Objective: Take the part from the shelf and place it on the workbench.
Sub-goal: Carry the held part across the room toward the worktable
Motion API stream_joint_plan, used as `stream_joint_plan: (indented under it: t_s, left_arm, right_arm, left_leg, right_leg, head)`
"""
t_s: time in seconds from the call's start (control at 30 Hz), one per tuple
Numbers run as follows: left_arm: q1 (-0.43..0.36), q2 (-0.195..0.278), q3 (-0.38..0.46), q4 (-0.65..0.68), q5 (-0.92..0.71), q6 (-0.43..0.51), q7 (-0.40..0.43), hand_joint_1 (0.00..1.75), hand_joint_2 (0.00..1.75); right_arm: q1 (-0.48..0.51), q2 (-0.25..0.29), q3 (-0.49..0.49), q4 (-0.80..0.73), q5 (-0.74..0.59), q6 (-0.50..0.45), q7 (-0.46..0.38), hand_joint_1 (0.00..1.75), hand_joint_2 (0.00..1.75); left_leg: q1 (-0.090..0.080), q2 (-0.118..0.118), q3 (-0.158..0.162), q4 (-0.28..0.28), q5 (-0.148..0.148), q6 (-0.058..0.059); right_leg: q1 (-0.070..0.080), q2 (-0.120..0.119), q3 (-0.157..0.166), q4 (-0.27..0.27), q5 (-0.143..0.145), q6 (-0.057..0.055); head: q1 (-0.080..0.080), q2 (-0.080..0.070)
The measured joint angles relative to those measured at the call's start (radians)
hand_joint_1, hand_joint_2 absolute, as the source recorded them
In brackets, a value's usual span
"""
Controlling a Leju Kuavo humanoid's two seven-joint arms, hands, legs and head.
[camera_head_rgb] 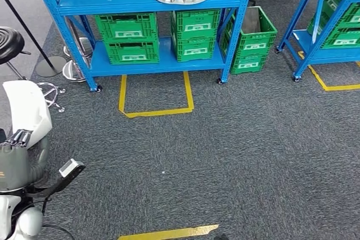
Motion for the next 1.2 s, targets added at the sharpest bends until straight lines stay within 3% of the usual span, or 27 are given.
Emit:
stream_joint_plan:
  t_s: [0.07,0.1,0.23,0.3,0.37,0.43,0.47,0.5,0.53,0.6,0.63,0.67,0.73,0.8,0.87,0.93,0.97,1.03,1.1,1.17,1.2]
  left_arm:
    - [0.005,0.001,0.0,-0.005,-0.002,0.0,0.003,1.75,1.75]
    - [0.007,0.002,0.0,-0.008,-0.003,0.0,0.005,1.75,1.75]
    - [0.011,0.006,-0.002,-0.015,-0.004,0.0,0.009,1.75,1.75]
    - [0.012,0.009,-0.002,-0.015,-0.005,0.0,0.013,1.75,1.75]
    - [0.012,0.01,-0.003,-0.015,-0.006,0.0,0.015,1.75,1.75]
    - [0.014,0.011,-0.004,-0.014,-0.007,0.0,0.017,1.75,1.75]
    - [0.015,0.012,-0.004,-0.014,-0.008,0.0,0.017,1.75,1.75]
    - [0.015,0.012,-0.004,-0.014,-0.008,0.0,0.018,1.75,1.75]
    - [0.014,0.013,-0.005,-0.014,-0.009,0.0,0.019,1.75,1.75]
    - [0.009,0.014,-0.01,-0.014,-0.011,0.0,0.022,1.75,1.75]
    - [0.007,0.015,-0.014,-0.014,-0.013,0.0,0.024,1.75,1.75]
    - [0.006,0.016,-0.018,-0.014,-0.015,0.0,0.027,1.75,1.75]
    - [0.007,0.018,-0.025,-0.012,-0.018,0.0,0.03,1.75,1.75]
    - [0.005,0.019,-0.031,-0.01,-0.019,0.0,0.033,1.75,1.75]
    - [0.002,0.019,-0.038,-0.007,-0.019,0.0,0.034,1.75,1.75]
    - [0.002,0.019,-0.045,-0.003,-0.019,0.0,0.034,1.75,1.75]
    - [0.003,0.019,-0.047,0.0,-0.019,0.0,0.034,1.75,1.75]
    - [0.003,0.018,-0.052,0.004,-0.019,0.0,0.035,1.75,1.75]
    - [-0.001,0.019,-0.058,0.008,-0.016,0.0,0.04,1.75,1.75]
    - [-0.008,0.02,-0.067,0.012,-0.011,0.0,0.045,1.75,1.75]
    - [-0.01,0.02,-0.071,0.014,-0.008,0.0,0.048,1.75,1.75]
  right_arm:
    - [-0.002,0.0,0.0,0.0,-0.002,-0.011,-0.002,0.0,0.0]
    - [-0.003,0.0,0.0,0.0,-0.001,-0.017,0.0,0.0,0.0]
    - [-0.002,0.0,0.0,0.0,0.008,-0.028,0.01,0.0,0.0]
    - [-0.003,0.0,0.0,0.0,0.011,-0.03,0.012,0.0,0.0]
    - [-0.003,0.0,0.0,0.0,0.013,-0.032,0.014,0.0,0.0]
    - [-0.002,0.0,0.0,0.0,0.014,-0.036,0.016,0.0,0.0]
    - [-0.002,0.0,0.0,0.0,0.014,-0.039,0.016,0.0,0.0]
    - [-0.002,0.0,0.0,0.0,0.014,-0.042,0.017,0.0,0.0]
    - [-0.003,0.001,0.0,0.0,0.014,-0.044,0.017,0.0,0.0]
    - [-0.004,0.001,0.0,0.0,0.014,-0.049,0.015,0.0,0.0]
    - [-0.004,0.001,0.0,0.0,0.014,-0.053,0.014,0.0,0.0]
    - [-0.004,0.001,0.0,0.0,0.014,-0.057,0.013,0.0,0.0]
    - [-0.006,0.001,0.0,0.0,0.014,-0.064,0.009,0.0,0.0]
    - [-0.008,0.001,0.0,0.0,0.014,-0.069,0.005,0.0,0.0]
    - [-0.006,0.001,0.0,0.0,0.015,-0.073,0.003,0.0,0.0]
    - [-0.001,0.001,0.0,0.0,0.015,-0.076,0.003,0.0,0.0]
    - [0.0,0.001,0.0,0.0,0.014,-0.077,0.003,0.0,0.0]
    - [-0.001,0.001,0.0,0.0,0.014,-0.081,0.0,0.0,0.0]
    - [-0.003,0.001,0.0,0.0,0.013,-0.085,-0.004,0.0,0.0]
    - [-0.001,0.001,0.0,0.0,0.014,-0.089,-0.008,0.0,0.0]
    - [0.001,0.001,0.0,0.0,0.015,-0.09,-0.009,0.0,0.0]
  left_leg:
    - [-0.001,-0.001,-0.004,0.01,-0.002,-0.007]
    - [-0.003,-0.002,-0.009,0.015,-0.001,-0.013]
    - [-0.004,-0.01,-0.025,0.027,0.002,-0.036]
    - [-0.001,-0.011,-0.049,0.083,-0.04,-0.046]
    - [0.001,-0.01,-0.1,0.211,-0.109,-0.055]
    - [0.002,-0.01,-0.133,0.303,-0.141,-0.057]
    - [0.002,-0.01,-0.126,0.298,-0.129,-0.056]
    - [0.001,-0.006,-0.1,0.253,-0.101,-0.053]
    - [0.0,0.008,-0.062,0.183,-0.067,-0.049]
    - [-0.011,0.057,-0.001,0.061,-0.028,-0.036]
    - [-0.016,0.073,0.011,0.031,-0.024,-0.03]
    - [-0.02,0.076,0.01,0.024,-0.027,-0.025]
    - [-0.018,0.052,0.003,0.018,-0.02,-0.013]
    - [-0.013,0.029,-0.002,0.012,-0.011,0.0]
    - [-0.01,0.005,-0.009,0.011,-0.005,0.009]
    - [-0.011,-0.023,-0.015,0.012,0.0,0.011]
    - [-0.011,-0.037,-0.016,0.012,0.001,0.01]
    - [-0.01,-0.066,-0.017,0.015,0.003,0.008]
    - [-0.01,-0.09,-0.024,0.023,0.004,0.001]
    - [-0.008,-0.115,-0.038,0.03,0.009,-0.012]
    - [-0.006,-0.129,-0.044,0.031,0.013,-0.019]
  right_leg:
    - [-0.003,0.001,0.064,-0.131,0.051,-0.001]
    - [-0.003,0.002,0.084,-0.172,0.061,-0.004]
    - [-0.002,-0.003,0.088,-0.188,0.067,-0.024]
    - [-0.005,-0.012,0.085,-0.192,0.073,-0.036]
    - [-0.004,-0.024,0.081,-0.191,0.076,-0.043]
    - [-0.001,-0.04,0.077,-0.191,0.077,-0.045]
    - [0.0,-0.048,0.076,-0.191,0.077,-0.046]
    - [0.001,-0.057,0.077,-0.191,0.077,-0.046]
    - [0.002,-0.065,0.079,-0.191,0.077,-0.045]
    - [0.007,-0.083,0.079,-0.189,0.076,-0.042]
    - [0.011,-0.093,0.078,-0.188,0.076,-0.039]
    - [0.013,-0.104,0.077,-0.188,0.076,-0.036]
    - [0.013,-0.116,0.075,-0.186,0.072,-0.028]
    - [0.011,-0.075,0.052,-0.139,0.036,-0.018]
    - [0.008,-0.02,-0.004,-0.016,-0.029,-0.015]
    - [0.008,-0.003,-0.054,0.09,-0.064,-0.015]
    - [0.008,-0.001,-0.056,0.095,-0.054,-0.015]
    - [0.007,0.014,-0.009,-0.005,0.014,-0.018]
    - [-0.001,0.071,0.052,-0.132,0.061,-0.019]
    - [-0.005,0.107,0.074,-0.178,0.064,-0.019]
    - [-0.004,0.098,0.076,-0.182,0.065,-0.02]
  head:
    - [0.0,0.0]
    - [-0.001,0.0]
    - [-0.002,0.0]
    - [-0.005,0.0]
    - [-0.008,0.0]
    - [-0.008,0.0]
    - [-0.008,0.0]
    - [-0.008,0.0]
    - [-0.008,0.0]
    - [-0.008,0.0]
    - [-0.008,0.0]
    - [-0.008,0.0]
    - [-0.007,0.0]
    - [-0.006,0.0]
    - [-0.004,0.0]
    - [-0.004,0.0]
    - [-0.004,0.0]
    - [-0.004,0.0]
    - [-0.005,0.0]
    - [-0.005,0.0]
    - [-0.005,0.0]
